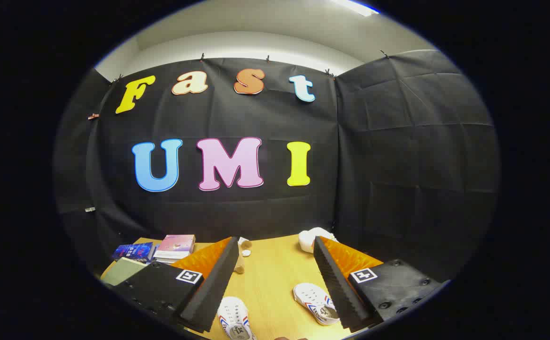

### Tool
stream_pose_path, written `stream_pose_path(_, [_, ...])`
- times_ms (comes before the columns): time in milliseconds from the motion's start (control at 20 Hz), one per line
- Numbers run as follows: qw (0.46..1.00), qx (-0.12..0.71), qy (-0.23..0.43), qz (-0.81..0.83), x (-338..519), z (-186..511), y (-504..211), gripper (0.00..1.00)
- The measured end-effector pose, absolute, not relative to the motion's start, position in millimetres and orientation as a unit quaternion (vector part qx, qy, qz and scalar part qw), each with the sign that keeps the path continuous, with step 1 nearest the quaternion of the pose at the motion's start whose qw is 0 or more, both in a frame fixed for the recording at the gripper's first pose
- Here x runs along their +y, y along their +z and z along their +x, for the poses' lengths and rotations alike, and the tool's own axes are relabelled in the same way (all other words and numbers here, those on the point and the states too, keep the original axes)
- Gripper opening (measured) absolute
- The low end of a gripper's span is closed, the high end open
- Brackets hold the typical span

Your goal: Open the storage box then place both shoes into the box .Put the left shoe in first, then the right shoe, with the right side of both shoes facing outward in a uniform manner.

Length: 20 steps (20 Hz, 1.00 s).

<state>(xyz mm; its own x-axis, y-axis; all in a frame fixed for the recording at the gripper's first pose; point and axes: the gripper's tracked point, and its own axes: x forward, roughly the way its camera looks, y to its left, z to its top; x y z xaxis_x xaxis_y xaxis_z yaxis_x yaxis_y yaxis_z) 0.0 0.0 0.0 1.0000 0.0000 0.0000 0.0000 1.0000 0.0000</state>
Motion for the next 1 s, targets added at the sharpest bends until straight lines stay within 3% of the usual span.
stream_pose_path(1000, [0.996, 0.039, 0.070, -0.034, 11.8, 25.3, -8.8, 0.98])
